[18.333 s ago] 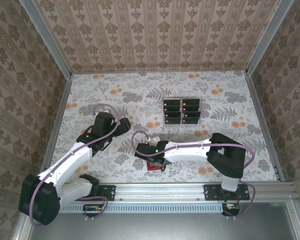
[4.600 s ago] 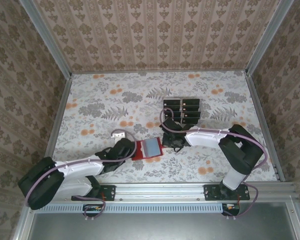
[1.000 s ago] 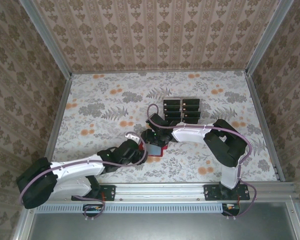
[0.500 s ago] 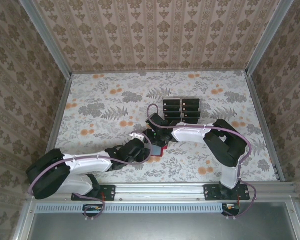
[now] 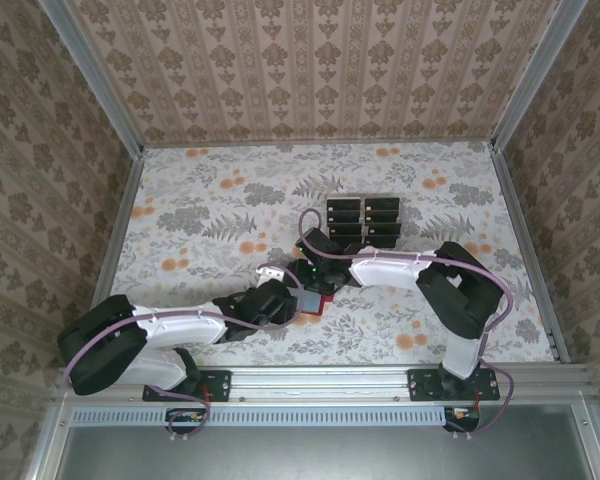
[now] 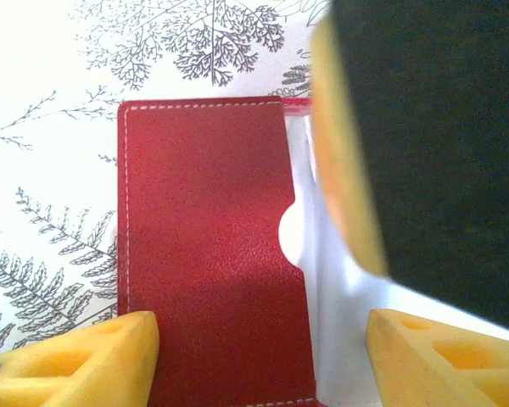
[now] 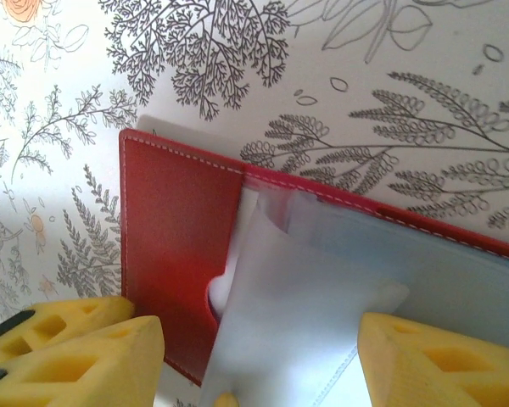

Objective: Put the credit cards into the card holder

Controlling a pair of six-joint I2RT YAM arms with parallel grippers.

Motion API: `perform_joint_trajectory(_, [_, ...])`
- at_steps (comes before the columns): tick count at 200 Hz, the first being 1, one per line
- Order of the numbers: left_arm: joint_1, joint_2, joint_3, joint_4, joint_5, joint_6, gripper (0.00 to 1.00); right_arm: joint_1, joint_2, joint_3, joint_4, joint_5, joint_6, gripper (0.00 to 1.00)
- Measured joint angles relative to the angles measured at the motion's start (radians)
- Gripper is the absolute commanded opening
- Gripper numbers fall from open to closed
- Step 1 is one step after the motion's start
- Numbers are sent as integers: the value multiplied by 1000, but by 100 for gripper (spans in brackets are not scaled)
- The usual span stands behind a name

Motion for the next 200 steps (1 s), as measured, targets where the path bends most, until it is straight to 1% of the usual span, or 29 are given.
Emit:
perform_joint_trajectory(114, [0,5,-7,5,-3,-8,66,0,-42,-63,3,26,33,65])
perform_joint_trajectory(200, [0,6,-13,10,-5,-8,66,-8,-37,-65,34,24,37,65])
